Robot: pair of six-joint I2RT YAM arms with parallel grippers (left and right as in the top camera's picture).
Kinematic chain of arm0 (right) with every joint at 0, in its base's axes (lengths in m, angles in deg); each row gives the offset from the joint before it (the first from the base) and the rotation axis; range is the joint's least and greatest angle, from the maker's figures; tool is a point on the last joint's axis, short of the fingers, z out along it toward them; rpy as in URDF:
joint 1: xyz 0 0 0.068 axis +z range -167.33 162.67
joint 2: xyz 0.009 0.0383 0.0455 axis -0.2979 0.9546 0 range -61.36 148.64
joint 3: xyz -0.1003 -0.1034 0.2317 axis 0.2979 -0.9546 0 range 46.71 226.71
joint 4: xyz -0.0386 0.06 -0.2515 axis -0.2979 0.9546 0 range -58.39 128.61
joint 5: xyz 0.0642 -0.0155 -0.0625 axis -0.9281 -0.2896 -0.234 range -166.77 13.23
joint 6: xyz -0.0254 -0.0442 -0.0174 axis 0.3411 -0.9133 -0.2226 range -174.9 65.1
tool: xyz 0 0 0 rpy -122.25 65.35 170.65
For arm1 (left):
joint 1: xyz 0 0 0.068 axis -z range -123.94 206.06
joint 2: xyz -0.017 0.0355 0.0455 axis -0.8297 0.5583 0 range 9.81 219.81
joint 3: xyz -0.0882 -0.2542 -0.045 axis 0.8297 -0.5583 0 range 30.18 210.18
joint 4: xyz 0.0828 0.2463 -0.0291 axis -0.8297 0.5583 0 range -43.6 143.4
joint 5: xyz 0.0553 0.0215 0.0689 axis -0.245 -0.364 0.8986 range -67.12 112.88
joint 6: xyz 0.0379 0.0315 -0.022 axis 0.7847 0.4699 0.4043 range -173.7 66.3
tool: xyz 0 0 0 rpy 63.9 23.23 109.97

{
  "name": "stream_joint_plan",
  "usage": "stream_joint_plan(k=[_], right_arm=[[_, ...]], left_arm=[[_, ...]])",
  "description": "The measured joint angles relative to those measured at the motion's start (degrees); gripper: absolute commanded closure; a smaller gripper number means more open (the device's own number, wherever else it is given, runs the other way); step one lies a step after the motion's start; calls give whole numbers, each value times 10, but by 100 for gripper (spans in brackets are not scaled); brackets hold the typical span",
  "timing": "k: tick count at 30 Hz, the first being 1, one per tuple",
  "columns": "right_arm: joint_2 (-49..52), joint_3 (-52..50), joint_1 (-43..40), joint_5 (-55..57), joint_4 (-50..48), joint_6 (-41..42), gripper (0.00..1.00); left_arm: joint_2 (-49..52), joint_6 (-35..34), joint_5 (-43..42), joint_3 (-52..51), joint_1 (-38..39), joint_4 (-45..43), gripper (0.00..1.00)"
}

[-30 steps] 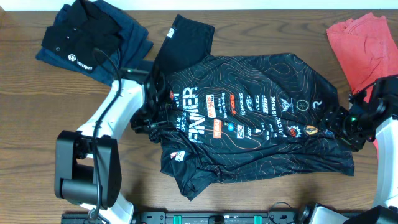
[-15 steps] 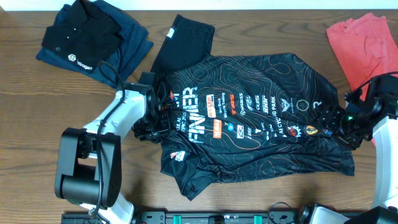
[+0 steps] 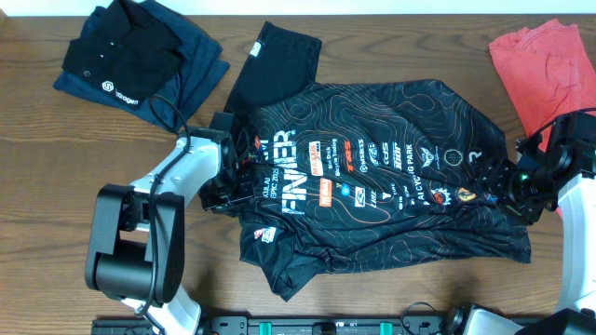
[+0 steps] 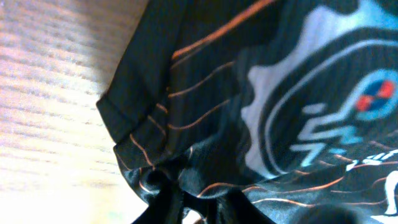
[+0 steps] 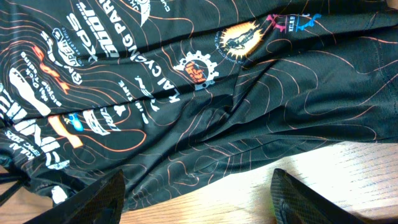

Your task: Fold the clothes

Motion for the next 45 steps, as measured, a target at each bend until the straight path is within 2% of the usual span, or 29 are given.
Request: stream_joint_plan(k=[6,11,13,15,22,25,26,28,29,37,41,43,45], right_arm=[[0,0,0,0,0,0,28],[0,0,0,1,-6,0,29],[0,0,0,2,-7,0,28],[0,0,0,6,-7,0,28],[0,0,0,16,-7,1,27],[0,0,0,18,-8,2,26],[0,0,0,18,-8,2,25],[0,0,0,19,-8,3,24],[0,0,0,20,-8,3,24],[0,0,0,20,-15,3,24],[0,-8,0,23,-59,6,33],[1,-15,0,24,-66,12,33],[3,-23,0,24,-68,15,32]], left_arm=[[0,-16,47,1,-10,67,85],[1,-32,98,23,-52,140,85],[2,-34,110,40,-72,151,83],[2,-34,118,58,-91,164,76],[1,-40,133,123,-115,236,75],[-9,-36,120,135,-109,247,68],[-14,-31,112,135,-104,250,64],[-24,-25,99,135,-88,256,42],[-28,-22,91,135,-79,257,40],[-33,-17,53,134,23,246,40],[-33,-17,43,134,87,217,40],[-33,-18,41,134,114,216,40],[-33,-18,38,134,137,216,34]])
